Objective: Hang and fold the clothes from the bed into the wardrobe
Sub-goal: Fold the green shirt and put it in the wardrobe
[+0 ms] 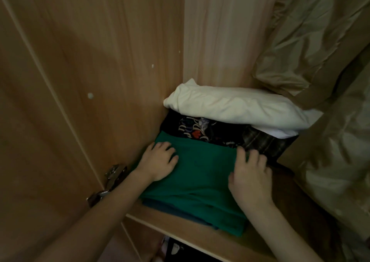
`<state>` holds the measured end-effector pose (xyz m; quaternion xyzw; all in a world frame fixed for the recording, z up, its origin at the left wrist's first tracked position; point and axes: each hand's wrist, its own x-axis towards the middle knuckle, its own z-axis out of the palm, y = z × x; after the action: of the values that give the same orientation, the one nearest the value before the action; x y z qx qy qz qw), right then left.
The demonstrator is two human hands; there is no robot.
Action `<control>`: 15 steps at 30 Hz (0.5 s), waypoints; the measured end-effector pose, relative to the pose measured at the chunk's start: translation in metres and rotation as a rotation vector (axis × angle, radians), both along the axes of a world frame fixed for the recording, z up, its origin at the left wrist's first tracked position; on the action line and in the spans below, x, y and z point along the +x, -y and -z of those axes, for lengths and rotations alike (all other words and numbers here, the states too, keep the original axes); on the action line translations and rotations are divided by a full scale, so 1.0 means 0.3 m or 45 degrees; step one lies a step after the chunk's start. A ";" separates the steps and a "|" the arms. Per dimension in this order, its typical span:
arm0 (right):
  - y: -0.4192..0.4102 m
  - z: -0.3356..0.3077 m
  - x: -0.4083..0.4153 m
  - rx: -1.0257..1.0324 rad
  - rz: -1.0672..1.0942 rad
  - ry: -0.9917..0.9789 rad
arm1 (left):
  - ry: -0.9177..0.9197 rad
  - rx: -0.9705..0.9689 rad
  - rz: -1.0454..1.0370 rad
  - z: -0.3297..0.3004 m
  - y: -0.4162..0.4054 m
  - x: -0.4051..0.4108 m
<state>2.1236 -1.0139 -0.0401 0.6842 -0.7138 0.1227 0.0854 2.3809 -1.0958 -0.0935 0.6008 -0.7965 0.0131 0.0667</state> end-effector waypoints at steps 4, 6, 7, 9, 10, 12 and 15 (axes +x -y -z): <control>0.070 0.092 0.145 -0.098 -0.233 0.081 | -0.169 -0.157 0.183 0.042 0.015 -0.017; 0.114 0.188 0.174 0.193 -0.161 0.073 | -0.215 0.024 0.157 0.107 0.017 -0.007; 0.130 0.237 0.175 0.240 -0.144 0.059 | -0.252 0.084 0.125 0.132 0.021 0.001; 0.147 0.299 0.164 0.237 -0.142 0.053 | -0.312 0.145 0.077 0.164 0.034 0.009; 0.156 0.309 0.161 0.211 -0.148 0.048 | -0.325 0.167 0.060 0.170 0.041 0.009; 0.168 0.322 0.161 0.207 -0.171 0.058 | -0.341 0.209 0.027 0.179 0.050 0.012; 0.171 0.319 0.161 0.198 -0.175 0.102 | -0.364 0.246 0.012 0.190 0.060 0.009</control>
<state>2.1720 -1.0653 -0.1359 0.7306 -0.6754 0.0998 -0.0051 2.3836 -1.1138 -0.1505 0.5963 -0.7793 -0.1494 0.1213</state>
